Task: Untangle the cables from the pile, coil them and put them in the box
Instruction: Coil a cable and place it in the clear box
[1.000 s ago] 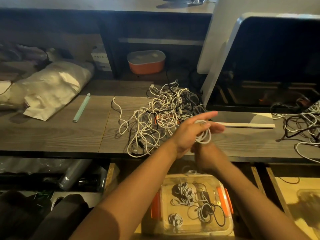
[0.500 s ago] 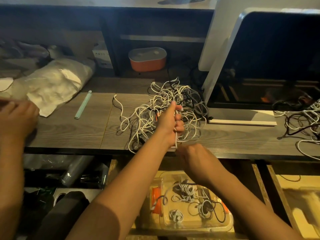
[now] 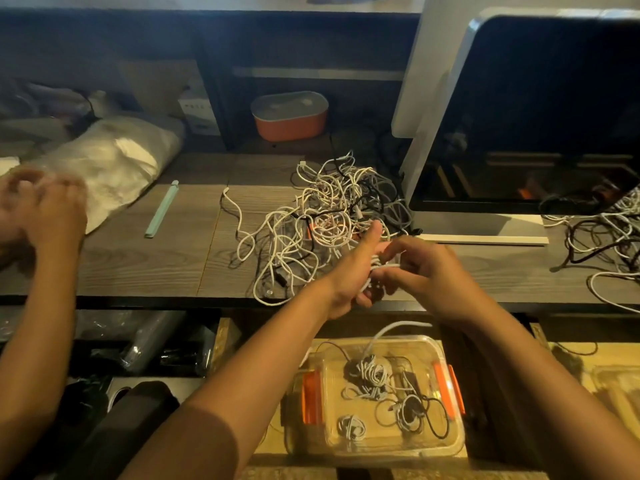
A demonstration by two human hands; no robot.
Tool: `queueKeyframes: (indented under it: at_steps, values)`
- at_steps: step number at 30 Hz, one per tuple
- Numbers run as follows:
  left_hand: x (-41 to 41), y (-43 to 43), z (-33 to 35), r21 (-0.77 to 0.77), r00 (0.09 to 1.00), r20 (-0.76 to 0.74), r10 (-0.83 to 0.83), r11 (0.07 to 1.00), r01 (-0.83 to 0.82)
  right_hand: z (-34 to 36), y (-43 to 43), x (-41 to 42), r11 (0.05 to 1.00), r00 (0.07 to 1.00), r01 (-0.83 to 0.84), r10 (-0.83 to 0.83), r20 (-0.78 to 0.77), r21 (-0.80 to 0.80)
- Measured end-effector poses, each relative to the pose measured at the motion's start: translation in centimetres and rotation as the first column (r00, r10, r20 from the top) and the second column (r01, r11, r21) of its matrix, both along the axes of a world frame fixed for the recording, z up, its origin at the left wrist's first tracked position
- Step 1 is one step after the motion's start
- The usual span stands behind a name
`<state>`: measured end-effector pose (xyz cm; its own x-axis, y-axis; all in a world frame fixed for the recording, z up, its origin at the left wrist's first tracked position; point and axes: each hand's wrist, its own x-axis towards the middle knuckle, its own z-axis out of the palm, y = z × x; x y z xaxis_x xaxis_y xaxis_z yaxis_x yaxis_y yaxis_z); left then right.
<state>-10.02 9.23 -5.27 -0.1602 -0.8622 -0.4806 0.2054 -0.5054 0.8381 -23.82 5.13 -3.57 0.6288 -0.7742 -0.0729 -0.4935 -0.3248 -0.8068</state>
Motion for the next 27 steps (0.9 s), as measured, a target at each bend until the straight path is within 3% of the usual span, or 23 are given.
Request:
queueKeyframes:
  at_steps: [7,10,16,18,20,24,27]
  values:
    - [0.5,0.1,0.2,0.028,0.964,-0.078,-0.253,0.966,0.256,-1.5,0.7,-0.5,0.949,0.959,-0.084,-0.006,0.282,0.305]
    - [0.5,-0.1,0.3,0.045,0.960,-0.103,-0.260,0.963,0.266,-1.7,1.1,-0.5,0.954,0.955,-0.096,0.008,0.296,0.283]
    - [-1.8,0.0,-0.5,-0.038,0.995,-0.033,0.091,0.995,-0.092,-2.7,1.0,-0.8,0.955,0.903,0.169,-0.249,0.351,0.243]
    - [-3.0,0.5,-1.2,-0.144,0.959,0.065,0.274,0.954,-0.263,-2.7,1.2,-0.7,0.937,0.876,0.236,-0.320,0.360,0.257]
    - [-3.7,1.0,-1.8,-0.245,0.864,0.183,0.469,0.873,-0.422,-2.7,1.7,-0.4,0.895,0.829,0.318,-0.422,0.366,0.312]
    - [-4.6,1.2,-0.9,-0.287,0.774,0.340,0.534,0.843,-0.456,-3.1,2.6,-0.1,0.840,0.803,0.331,-0.490,0.339,0.430]
    - [-4.5,0.9,-0.9,-0.333,0.692,0.477,0.542,0.840,-0.429,-3.2,2.5,-0.4,0.872,0.868,0.292,-0.414,0.273,0.393]
